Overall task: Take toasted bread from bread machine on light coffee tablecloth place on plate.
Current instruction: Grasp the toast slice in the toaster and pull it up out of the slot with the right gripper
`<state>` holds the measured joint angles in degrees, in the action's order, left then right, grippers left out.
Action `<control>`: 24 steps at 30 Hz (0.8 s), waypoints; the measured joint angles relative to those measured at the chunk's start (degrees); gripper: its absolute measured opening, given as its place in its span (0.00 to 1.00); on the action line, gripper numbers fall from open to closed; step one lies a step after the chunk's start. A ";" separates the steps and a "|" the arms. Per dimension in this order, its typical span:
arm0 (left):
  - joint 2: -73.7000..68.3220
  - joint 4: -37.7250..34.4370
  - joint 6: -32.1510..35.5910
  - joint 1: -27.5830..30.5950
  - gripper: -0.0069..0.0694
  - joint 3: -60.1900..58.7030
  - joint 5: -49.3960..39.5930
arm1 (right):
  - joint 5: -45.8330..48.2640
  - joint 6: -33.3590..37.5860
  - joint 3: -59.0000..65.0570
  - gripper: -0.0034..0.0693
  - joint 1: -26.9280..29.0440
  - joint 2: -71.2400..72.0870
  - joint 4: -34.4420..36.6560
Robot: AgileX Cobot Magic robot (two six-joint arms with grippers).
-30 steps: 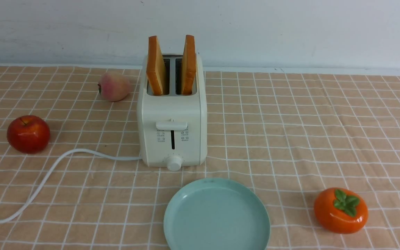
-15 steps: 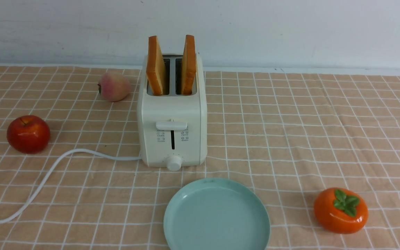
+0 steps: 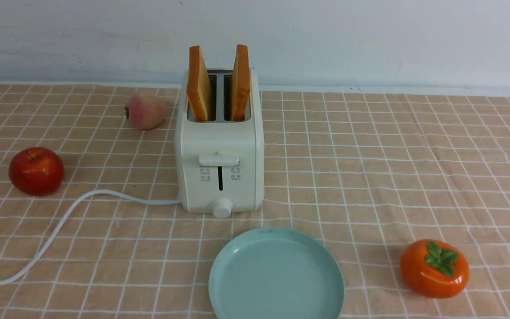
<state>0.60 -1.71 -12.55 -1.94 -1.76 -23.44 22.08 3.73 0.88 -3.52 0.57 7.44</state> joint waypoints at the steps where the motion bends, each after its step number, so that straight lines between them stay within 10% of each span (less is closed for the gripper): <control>1: 0.00 0.00 0.00 0.00 0.40 0.00 0.00 | 0.00 0.00 0.00 0.38 0.00 0.00 0.00; 24: 0.00 0.10 0.00 0.00 0.40 0.00 2.91 | 0.00 0.00 0.00 0.38 0.00 0.00 -0.43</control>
<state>0.60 -1.61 -12.55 -1.94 -1.76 -20.53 22.08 3.73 0.88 -3.52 0.57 7.01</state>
